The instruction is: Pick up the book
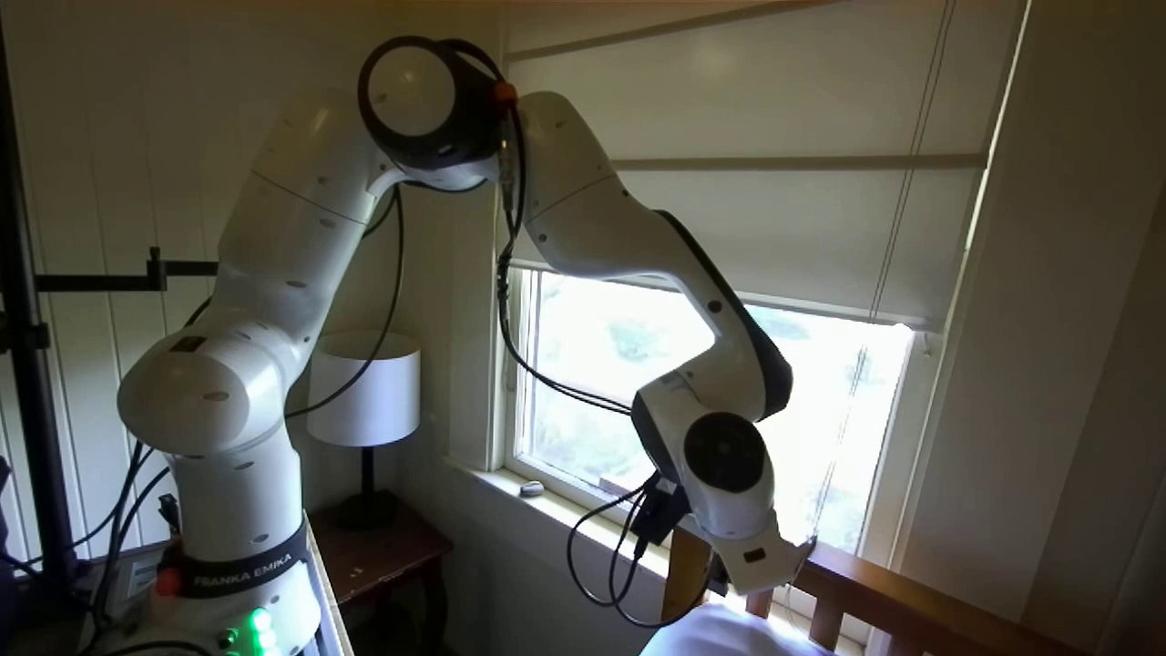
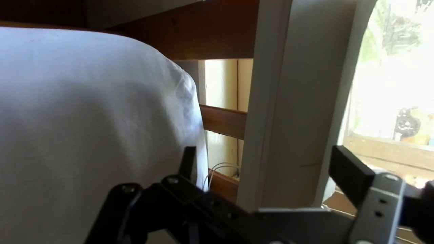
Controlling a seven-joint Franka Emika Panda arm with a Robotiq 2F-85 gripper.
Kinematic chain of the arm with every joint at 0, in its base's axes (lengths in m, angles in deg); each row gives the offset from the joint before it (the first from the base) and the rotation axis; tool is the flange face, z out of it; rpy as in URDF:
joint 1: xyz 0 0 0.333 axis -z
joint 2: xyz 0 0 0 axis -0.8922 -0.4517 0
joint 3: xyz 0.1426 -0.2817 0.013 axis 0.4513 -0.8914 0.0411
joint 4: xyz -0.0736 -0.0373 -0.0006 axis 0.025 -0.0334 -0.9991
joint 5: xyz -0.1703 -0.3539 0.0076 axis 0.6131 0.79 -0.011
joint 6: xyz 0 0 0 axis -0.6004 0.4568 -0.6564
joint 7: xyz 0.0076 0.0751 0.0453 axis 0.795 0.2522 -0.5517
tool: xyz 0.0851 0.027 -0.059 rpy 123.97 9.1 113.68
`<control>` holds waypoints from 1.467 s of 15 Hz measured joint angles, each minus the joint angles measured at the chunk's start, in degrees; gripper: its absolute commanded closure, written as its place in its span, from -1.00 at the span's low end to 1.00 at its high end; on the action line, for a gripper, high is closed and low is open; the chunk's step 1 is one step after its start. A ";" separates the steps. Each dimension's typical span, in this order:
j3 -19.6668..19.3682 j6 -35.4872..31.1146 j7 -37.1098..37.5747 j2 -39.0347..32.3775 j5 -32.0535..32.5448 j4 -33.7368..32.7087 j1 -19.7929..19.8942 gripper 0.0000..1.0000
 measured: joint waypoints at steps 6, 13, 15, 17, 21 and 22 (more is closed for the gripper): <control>0.12 0.02 -2.02 -1.60 -6.10 -1.78 -0.65 -1.00; -1.22 0.03 6.36 -1.54 3.34 -0.37 -2.07 -1.00; -1.62 0.24 6.73 -0.87 4.53 0.03 -1.92 -1.00; -1.78 0.47 6.73 0.11 5.03 0.52 -1.77 -1.00; -2.41 3.39 5.46 3.48 6.02 2.20 -1.17 -1.00; -2.60 4.55 4.68 4.64 6.02 2.66 -0.83 -1.00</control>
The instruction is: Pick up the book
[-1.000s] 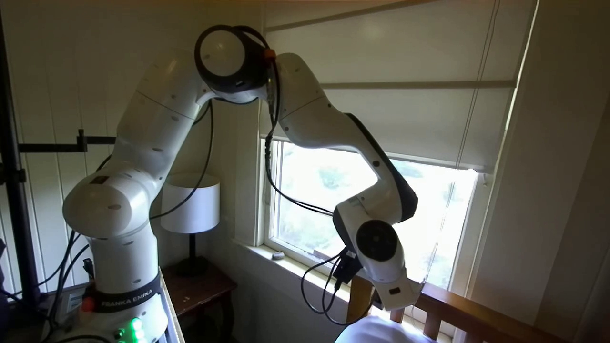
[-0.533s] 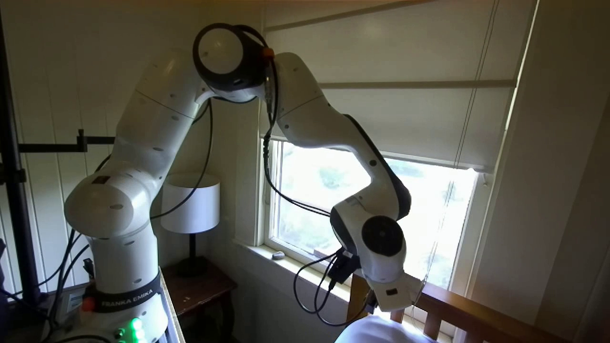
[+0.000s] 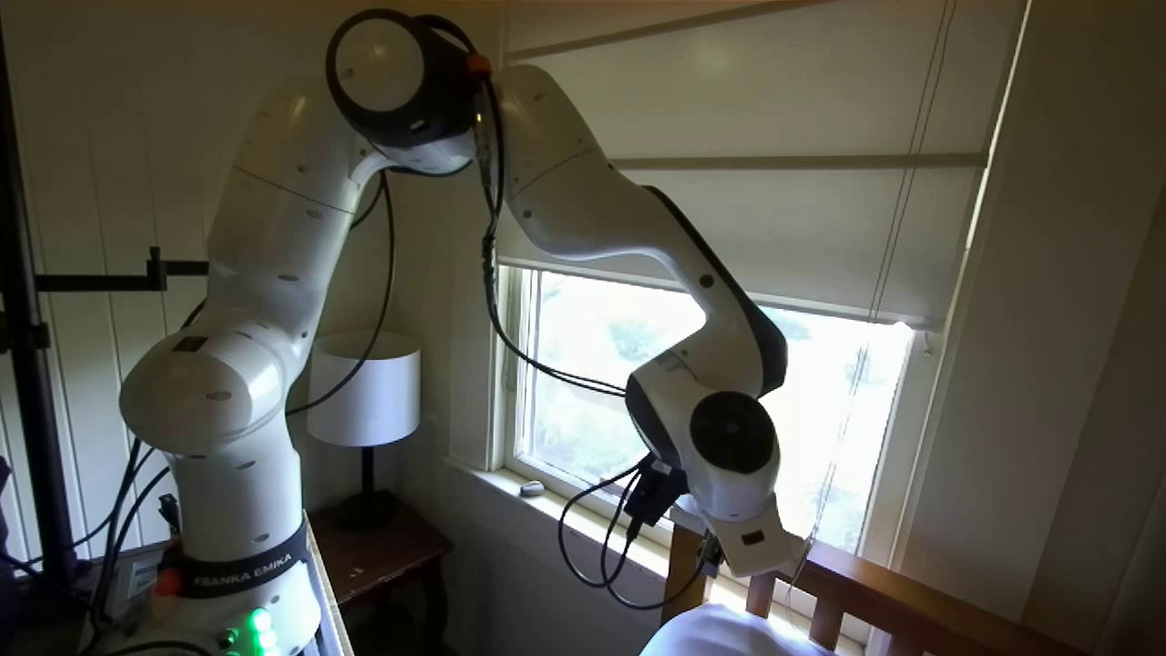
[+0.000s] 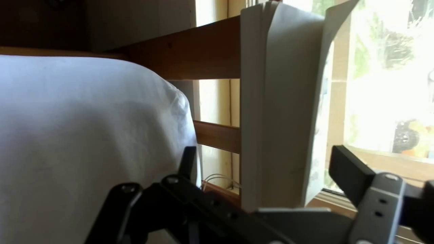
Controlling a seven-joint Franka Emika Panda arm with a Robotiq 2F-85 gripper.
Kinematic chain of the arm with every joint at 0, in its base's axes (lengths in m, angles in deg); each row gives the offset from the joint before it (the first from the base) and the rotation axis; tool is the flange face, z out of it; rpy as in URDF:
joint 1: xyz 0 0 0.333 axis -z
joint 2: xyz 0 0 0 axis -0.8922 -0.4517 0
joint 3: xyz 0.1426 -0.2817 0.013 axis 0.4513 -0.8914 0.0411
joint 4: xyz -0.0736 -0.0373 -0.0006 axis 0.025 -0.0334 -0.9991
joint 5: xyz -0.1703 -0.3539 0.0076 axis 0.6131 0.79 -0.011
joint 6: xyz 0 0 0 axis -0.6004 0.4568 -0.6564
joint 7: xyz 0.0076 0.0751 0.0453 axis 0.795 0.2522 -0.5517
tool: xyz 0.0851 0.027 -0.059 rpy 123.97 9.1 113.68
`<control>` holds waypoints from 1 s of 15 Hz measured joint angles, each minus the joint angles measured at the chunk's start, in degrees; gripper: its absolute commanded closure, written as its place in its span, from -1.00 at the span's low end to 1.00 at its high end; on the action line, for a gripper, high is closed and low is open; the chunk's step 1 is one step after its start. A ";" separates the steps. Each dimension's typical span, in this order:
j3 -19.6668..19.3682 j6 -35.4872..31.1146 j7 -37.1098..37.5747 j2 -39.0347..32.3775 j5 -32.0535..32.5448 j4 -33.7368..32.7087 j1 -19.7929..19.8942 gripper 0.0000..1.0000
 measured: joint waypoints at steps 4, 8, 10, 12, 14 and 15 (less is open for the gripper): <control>-0.26 2.89 -1.26 2.16 -0.08 0.50 0.62 -1.00; 0.87 2.99 -1.24 0.52 -0.33 -0.09 -0.03 -1.00; 1.68 2.86 -1.24 -1.20 -0.83 -1.11 -0.54 -1.00; 2.39 2.57 -1.24 -2.96 -1.19 -2.42 -0.92 -1.00; 2.74 2.07 -1.15 -4.48 -1.19 -3.63 -1.31 -1.00; 2.80 1.71 -1.11 -5.17 -1.19 -4.10 -1.49 -1.00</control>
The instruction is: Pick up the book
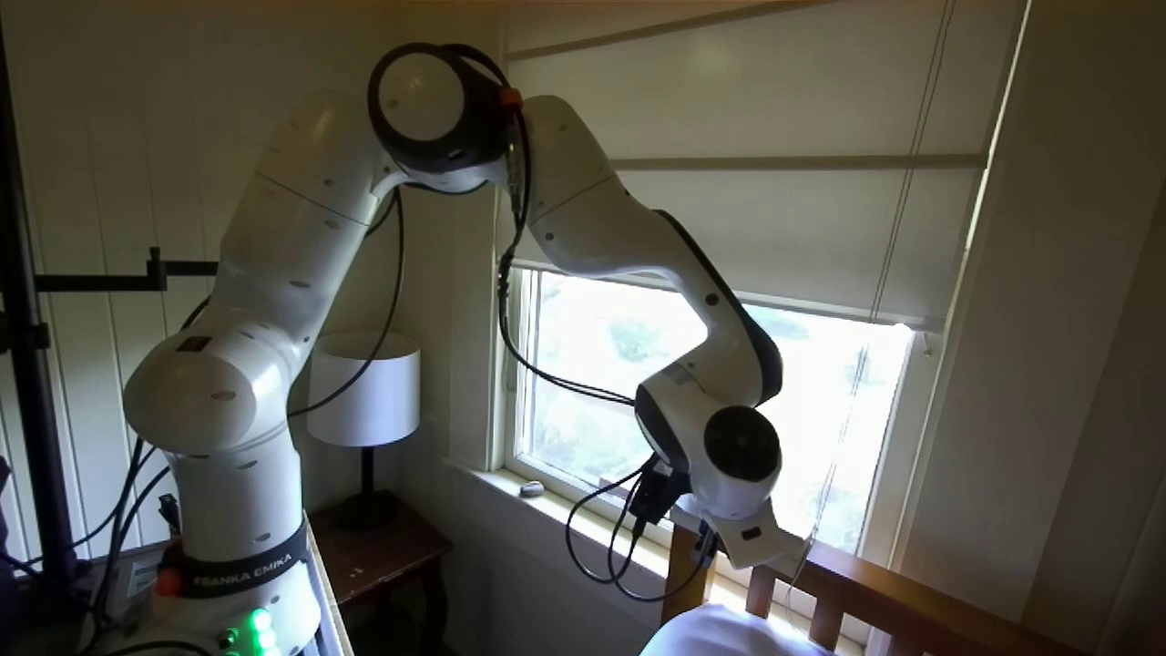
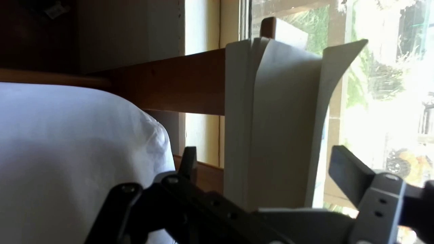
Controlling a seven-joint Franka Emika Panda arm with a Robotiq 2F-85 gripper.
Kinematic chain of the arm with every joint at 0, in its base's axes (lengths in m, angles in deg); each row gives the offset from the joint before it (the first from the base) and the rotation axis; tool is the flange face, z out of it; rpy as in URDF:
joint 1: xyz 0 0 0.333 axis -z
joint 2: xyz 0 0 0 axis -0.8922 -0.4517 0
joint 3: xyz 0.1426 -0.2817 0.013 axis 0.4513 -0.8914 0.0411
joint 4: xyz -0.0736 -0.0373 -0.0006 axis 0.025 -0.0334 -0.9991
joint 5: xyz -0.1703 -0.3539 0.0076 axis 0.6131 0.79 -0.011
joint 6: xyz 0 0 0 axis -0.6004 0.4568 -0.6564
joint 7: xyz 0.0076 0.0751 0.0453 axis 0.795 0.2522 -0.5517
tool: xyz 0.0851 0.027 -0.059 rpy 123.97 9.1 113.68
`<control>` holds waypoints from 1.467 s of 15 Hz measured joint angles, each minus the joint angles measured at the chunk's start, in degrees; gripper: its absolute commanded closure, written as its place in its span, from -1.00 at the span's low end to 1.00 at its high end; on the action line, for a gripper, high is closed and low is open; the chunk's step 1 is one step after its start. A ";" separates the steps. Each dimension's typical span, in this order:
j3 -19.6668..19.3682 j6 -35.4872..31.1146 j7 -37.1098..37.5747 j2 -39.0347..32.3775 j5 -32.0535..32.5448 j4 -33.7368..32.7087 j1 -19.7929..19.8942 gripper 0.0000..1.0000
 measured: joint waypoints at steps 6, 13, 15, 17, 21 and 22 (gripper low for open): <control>0.31 -3.41 0.13 -3.69 -0.04 -2.08 -0.55 -1.00; 2.00 -5.04 -3.80 -5.78 -5.50 -4.65 -0.56 0.10; 2.10 -5.04 -4.91 -5.78 -6.72 -5.08 -0.57 0.38; 2.05 -5.04 -5.17 -5.75 -6.93 -5.44 -0.56 0.63; 1.92 -5.08 -5.48 -5.82 -6.94 -5.49 -0.55 1.00; 1.92 -5.09 -5.55 -5.94 -6.94 -5.46 -0.55 1.00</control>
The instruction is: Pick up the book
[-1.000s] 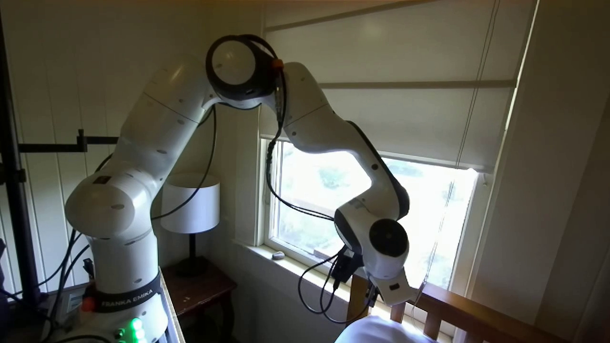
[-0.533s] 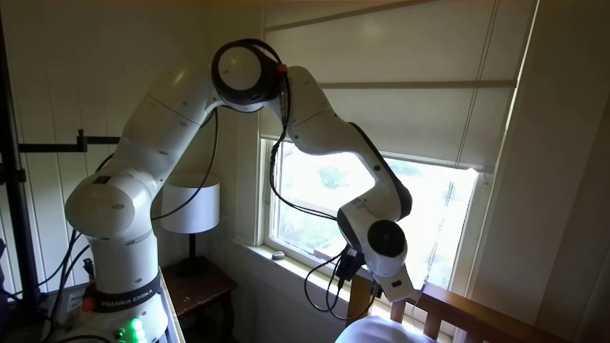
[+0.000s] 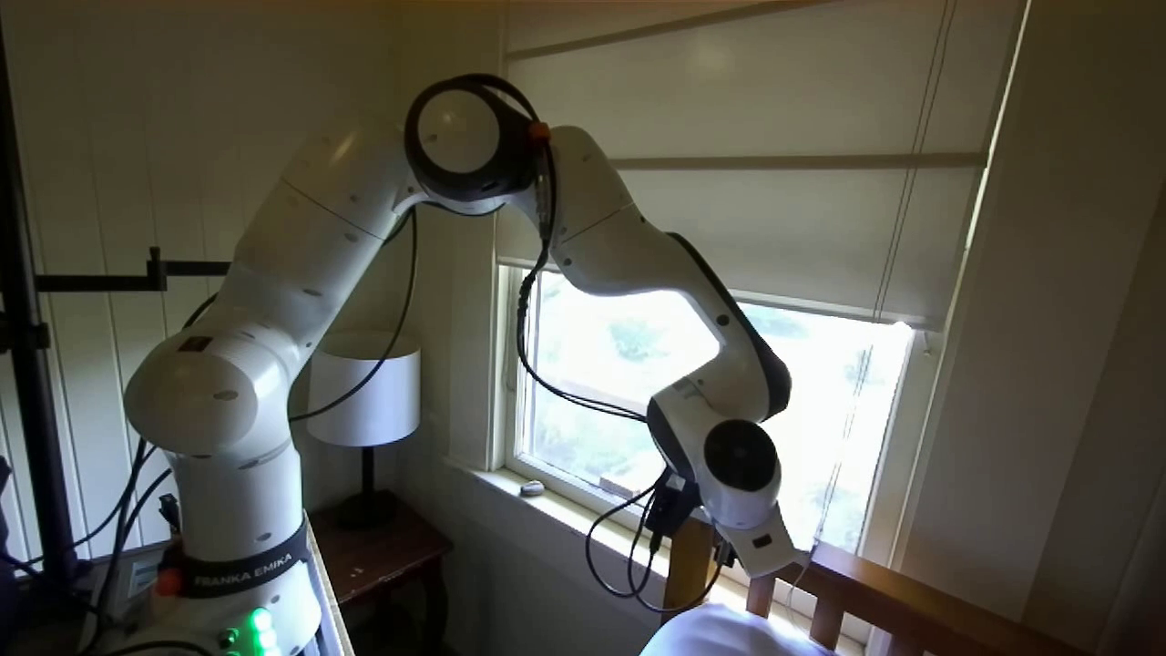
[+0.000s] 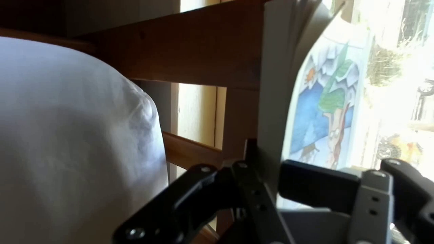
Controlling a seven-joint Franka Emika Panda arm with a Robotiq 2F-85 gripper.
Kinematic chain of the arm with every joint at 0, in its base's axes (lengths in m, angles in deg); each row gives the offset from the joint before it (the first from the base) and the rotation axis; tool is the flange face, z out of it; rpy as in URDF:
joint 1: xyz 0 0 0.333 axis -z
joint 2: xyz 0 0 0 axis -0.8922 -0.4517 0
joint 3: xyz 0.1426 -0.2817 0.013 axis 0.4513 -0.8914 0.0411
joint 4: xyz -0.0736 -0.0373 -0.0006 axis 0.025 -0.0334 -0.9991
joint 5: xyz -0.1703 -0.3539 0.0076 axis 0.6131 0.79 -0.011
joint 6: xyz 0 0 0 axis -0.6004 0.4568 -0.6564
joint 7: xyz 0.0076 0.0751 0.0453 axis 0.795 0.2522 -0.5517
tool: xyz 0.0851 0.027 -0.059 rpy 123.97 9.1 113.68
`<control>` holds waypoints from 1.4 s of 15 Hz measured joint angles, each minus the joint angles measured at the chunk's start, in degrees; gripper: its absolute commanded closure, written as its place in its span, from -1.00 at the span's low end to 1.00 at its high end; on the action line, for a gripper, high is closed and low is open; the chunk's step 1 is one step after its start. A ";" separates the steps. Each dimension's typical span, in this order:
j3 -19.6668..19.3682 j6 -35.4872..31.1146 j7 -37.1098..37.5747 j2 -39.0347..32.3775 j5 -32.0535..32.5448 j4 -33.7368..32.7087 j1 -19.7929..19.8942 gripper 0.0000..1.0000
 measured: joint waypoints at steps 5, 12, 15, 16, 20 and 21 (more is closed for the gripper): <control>-1.05 0.44 -0.10 1.67 1.16 1.46 0.05 1.00; -5.70 1.77 1.30 12.03 9.31 8.79 1.03 0.23; -6.27 3.76 1.39 14.74 10.93 10.72 1.72 -0.17; -6.34 4.63 1.35 15.40 11.01 11.02 2.02 -0.30; -6.35 6.95 1.36 16.12 11.79 11.45 2.39 -0.87; -6.35 7.34 1.36 16.12 11.92 11.45 2.40 -1.00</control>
